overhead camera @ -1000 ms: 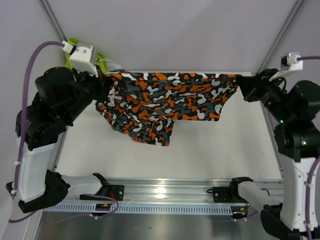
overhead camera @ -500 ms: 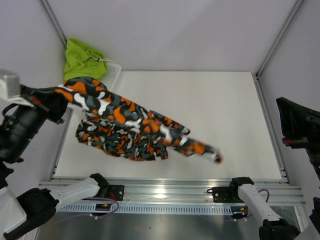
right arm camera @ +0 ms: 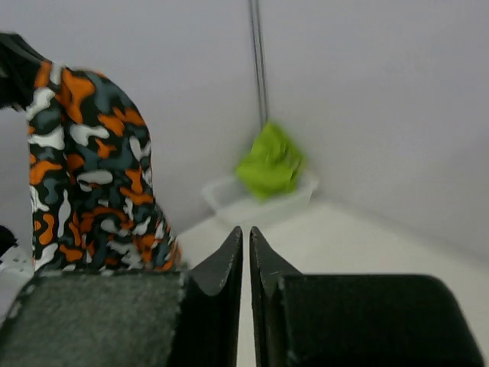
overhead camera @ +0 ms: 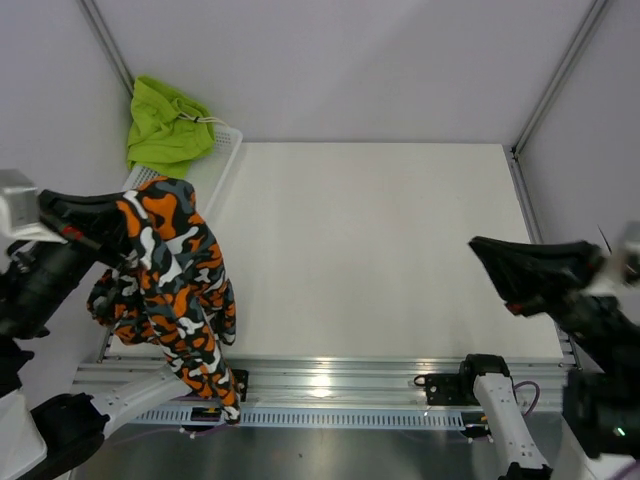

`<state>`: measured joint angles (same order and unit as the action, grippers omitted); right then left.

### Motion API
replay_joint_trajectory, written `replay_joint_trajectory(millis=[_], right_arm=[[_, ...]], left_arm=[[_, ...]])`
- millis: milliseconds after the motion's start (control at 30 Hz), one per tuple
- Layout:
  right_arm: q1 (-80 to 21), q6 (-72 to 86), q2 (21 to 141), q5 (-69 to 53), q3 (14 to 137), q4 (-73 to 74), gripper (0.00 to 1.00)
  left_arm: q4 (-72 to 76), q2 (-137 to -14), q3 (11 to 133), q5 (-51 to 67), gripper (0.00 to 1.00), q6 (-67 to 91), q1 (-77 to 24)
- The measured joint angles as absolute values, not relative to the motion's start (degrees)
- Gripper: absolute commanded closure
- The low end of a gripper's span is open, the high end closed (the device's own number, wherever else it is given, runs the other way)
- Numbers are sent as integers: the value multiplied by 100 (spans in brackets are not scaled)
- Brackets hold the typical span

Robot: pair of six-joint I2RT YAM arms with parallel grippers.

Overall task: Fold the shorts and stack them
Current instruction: Flatten the shorts out

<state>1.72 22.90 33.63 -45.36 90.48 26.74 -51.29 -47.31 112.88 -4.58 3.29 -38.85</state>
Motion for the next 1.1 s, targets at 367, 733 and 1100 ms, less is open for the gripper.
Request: replay_joint_trajectory(millis=[367,733,1100], right_arm=[[486,3345,2333,-5398,5614,2427,51],[-1249,1743,3481,-3927,6014,3610,41],[-3966,1297,3507,-1529,6020,3854,26]], left_arm=[[-5103,-5192,10584,-786,100,458,-3885],[-4812,-5203,10359,-847,100,556,-3885],[-4753,-5380,10232,-888,100,580,-3885]])
